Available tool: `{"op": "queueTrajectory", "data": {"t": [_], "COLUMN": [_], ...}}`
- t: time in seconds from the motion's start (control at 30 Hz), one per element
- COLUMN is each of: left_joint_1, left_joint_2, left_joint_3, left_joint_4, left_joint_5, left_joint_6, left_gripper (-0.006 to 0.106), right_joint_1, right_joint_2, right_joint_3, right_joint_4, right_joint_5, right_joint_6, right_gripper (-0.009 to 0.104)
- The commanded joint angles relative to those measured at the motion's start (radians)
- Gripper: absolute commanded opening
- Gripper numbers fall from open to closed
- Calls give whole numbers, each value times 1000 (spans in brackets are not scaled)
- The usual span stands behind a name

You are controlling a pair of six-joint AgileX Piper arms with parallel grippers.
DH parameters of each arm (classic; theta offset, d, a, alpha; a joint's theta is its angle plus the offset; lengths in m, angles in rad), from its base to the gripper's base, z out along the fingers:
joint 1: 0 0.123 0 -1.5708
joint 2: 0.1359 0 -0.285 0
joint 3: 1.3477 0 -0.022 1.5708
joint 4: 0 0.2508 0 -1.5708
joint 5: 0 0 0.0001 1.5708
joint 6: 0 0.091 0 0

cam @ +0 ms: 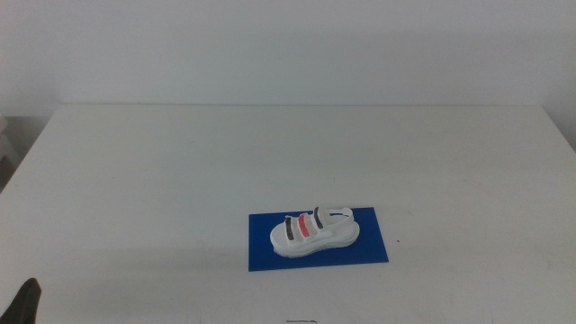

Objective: Use one arm to grab the shoe from the table and place it on the mat.

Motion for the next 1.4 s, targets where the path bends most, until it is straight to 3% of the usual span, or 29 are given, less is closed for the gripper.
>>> {"op": "queueTrajectory", "data": {"t": [0.0, 0.13, 0.3, 0.47, 0.6, 0.83, 1.03, 1.2, 1.37], "left_joint_1": [-2, -2, -2, -2, -2, -2, -2, -2, -2], "left_joint_2": [-19, -19, -19, -19, -19, -19, -19, -19, -19], "left_joint_3": [-3, -3, -3, -3, -3, -3, -3, -3, -3], "left_joint_4": [-9, -9, -9, -9, -9, -9, -9, -9, -9], "left_joint_5": [-83, -83, -83, -83, -83, -83, -83, -83, -83], "left_joint_6": [-15, -15, -15, -15, -15, -15, -15, -15, -15], "left_gripper": [94, 94, 94, 94, 94, 94, 94, 94, 94], "right_joint_1": [-48, -117, -160, -168, -168, -168, -168, -330, -435], "right_joint_2": [-104, -252, -418, -540, -571, -574, -653, -795, -899], "right_joint_3": [84, 299, 645, 972, 1195, 1399, 1436, 1454, 1508], "right_joint_4": [-3, 17, 106, 109, 113, 169, 212, 224, 187], "right_joint_5": [-183, -378, -712, -1129, -1329, -1392, -1386, -1385, -1384], "right_joint_6": [140, 232, 203, 121, 120, 120, 120, 120, 120], "right_gripper": [94, 94, 94, 94, 94, 94, 94, 94, 94]}}
